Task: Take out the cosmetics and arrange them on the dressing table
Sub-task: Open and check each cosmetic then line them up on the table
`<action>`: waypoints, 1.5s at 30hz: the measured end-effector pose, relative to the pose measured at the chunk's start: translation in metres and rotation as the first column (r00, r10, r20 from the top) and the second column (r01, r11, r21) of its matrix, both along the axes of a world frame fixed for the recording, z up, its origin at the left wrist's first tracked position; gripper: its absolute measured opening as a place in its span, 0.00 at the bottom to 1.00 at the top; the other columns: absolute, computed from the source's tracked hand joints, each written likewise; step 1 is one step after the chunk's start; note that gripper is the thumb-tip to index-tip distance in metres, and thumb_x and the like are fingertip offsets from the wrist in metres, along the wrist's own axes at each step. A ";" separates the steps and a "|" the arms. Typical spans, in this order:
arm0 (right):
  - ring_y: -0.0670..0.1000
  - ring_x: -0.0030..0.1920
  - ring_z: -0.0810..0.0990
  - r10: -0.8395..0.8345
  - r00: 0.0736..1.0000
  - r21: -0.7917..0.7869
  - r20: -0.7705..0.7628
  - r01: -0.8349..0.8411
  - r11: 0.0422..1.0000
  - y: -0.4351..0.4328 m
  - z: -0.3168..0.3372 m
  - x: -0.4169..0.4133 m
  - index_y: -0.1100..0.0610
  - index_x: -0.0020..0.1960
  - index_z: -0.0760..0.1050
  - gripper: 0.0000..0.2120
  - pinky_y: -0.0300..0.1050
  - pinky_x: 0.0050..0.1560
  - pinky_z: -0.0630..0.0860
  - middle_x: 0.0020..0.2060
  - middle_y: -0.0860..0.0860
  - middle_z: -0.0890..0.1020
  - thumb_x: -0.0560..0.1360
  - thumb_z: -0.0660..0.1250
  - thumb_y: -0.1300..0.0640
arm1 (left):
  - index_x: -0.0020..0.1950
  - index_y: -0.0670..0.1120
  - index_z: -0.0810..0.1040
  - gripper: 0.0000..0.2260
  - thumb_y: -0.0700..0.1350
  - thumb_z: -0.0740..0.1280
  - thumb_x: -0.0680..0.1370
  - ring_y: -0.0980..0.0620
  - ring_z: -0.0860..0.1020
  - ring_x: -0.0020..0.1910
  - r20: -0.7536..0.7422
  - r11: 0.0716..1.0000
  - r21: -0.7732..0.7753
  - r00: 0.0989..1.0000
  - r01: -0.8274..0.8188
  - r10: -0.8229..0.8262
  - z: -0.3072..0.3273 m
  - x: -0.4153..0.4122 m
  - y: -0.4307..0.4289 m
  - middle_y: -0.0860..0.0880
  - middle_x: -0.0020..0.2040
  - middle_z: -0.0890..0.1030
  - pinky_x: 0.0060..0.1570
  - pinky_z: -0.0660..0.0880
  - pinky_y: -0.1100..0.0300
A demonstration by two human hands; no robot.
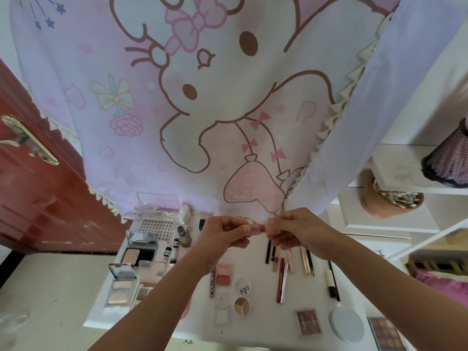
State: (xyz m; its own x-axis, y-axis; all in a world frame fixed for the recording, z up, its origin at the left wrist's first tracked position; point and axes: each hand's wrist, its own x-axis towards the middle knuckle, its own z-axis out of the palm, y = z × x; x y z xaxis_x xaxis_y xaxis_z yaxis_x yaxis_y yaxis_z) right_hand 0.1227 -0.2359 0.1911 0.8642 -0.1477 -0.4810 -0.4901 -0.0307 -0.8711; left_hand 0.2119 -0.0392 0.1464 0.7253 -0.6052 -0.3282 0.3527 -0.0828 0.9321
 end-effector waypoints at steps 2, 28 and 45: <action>0.52 0.41 0.84 -0.012 0.999 -0.008 0.042 0.012 1.000 -0.001 -0.001 0.000 0.62 0.53 0.82 0.11 0.42 0.43 0.80 0.43 0.58 0.86 0.73 0.74 0.57 | 0.54 0.35 0.80 0.10 0.38 0.71 0.74 0.45 0.82 0.41 -0.006 1.000 0.003 1.000 0.001 -0.001 0.000 -0.001 0.001 0.37 0.45 0.84 0.44 0.78 0.58; 0.56 0.44 0.86 0.032 0.999 -0.004 -0.023 -0.032 0.999 0.002 0.004 0.002 0.59 0.56 0.80 0.13 0.45 0.43 0.80 0.47 0.57 0.85 0.76 0.71 0.52 | 0.54 0.34 0.80 0.10 0.37 0.70 0.75 0.46 0.80 0.40 -0.017 1.000 -0.024 1.000 -0.004 0.004 -0.005 -0.002 0.005 0.34 0.44 0.82 0.41 0.77 0.59; 0.52 0.41 0.85 -0.066 0.993 -0.055 0.102 0.072 0.996 -0.009 0.005 -0.007 0.61 0.51 0.83 0.10 0.40 0.42 0.80 0.43 0.59 0.86 0.71 0.75 0.63 | 0.55 0.31 0.78 0.11 0.37 0.68 0.76 0.45 0.79 0.41 -0.028 0.998 -0.057 0.999 -0.027 0.026 -0.006 0.001 0.017 0.33 0.53 0.82 0.42 0.77 0.58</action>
